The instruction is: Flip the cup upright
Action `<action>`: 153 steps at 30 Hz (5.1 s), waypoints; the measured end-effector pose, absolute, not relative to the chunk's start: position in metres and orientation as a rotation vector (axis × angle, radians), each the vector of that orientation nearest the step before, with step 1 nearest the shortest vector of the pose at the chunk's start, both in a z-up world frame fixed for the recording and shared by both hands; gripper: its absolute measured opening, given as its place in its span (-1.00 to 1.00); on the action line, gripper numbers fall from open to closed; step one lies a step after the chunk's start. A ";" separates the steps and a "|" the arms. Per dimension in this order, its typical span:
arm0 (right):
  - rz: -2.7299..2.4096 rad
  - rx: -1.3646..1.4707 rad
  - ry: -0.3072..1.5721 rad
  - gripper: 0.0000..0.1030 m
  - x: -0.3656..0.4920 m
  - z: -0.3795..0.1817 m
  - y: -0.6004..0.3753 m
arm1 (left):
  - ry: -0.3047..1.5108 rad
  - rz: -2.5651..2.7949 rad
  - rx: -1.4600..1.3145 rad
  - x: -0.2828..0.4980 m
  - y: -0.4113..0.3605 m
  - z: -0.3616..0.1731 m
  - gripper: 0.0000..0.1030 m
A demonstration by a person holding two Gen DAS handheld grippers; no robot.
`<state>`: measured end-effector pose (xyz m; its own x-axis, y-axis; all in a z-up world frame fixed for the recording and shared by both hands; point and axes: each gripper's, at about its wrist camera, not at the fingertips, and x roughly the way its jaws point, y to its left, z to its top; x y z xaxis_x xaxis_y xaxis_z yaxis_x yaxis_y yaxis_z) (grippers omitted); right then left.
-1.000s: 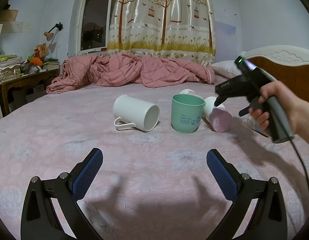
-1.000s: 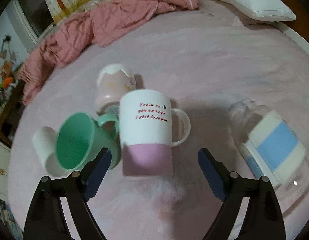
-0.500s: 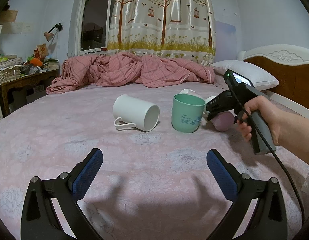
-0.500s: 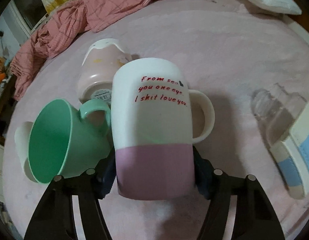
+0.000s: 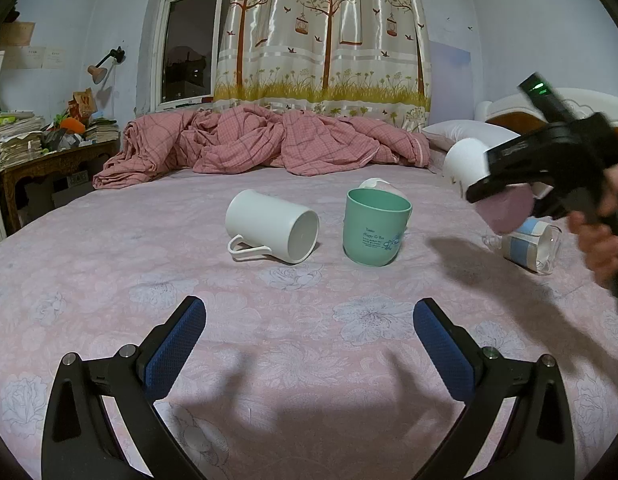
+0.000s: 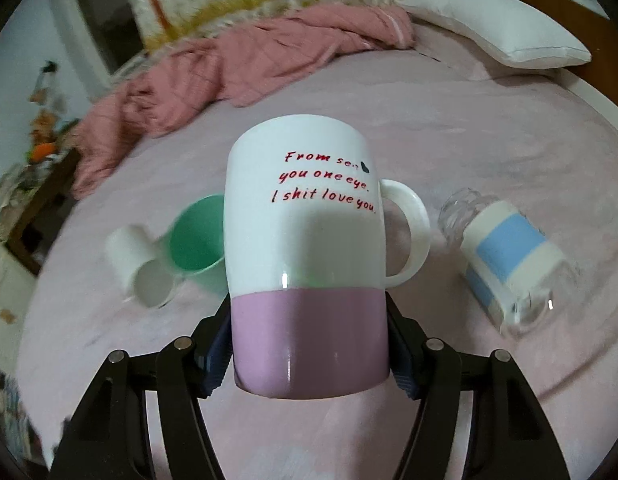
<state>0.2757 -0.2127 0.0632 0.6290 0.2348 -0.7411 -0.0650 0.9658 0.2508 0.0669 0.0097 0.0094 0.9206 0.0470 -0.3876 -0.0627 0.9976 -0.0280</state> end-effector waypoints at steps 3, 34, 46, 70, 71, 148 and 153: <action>0.228 0.198 0.879 0.32 0.247 0.066 -0.205 | 0.397 0.056 -0.039 0.067 0.010 0.010 1.00; 0.115 0.164 0.756 0.75 0.184 0.050 -0.193 | 0.394 0.057 -0.037 0.067 0.008 0.009 1.00; -0.051 -0.046 0.493 0.75 0.117 0.042 -0.228 | 0.394 0.054 -0.034 0.065 0.007 0.017 1.00; -0.074 0.128 0.457 0.99 0.084 0.013 -0.288 | 0.385 0.057 -0.022 0.063 0.005 0.018 1.00; -0.085 0.141 0.469 0.99 0.086 0.010 -0.290 | 0.379 0.058 -0.014 0.061 0.003 0.019 1.00; -0.245 0.170 0.528 0.99 0.093 0.002 -0.301 | 0.740 -0.285 -0.026 0.183 -0.110 0.066 0.33; -0.244 0.168 0.531 0.99 0.093 0.002 -0.301 | 0.696 -0.284 -0.090 0.177 -0.097 0.064 0.32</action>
<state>0.0931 -0.3015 0.0021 0.8344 -0.1863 -0.5187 0.2727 0.9574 0.0947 0.1767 -0.0968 0.0642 0.7307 -0.2879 -0.6191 0.2280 0.9576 -0.1762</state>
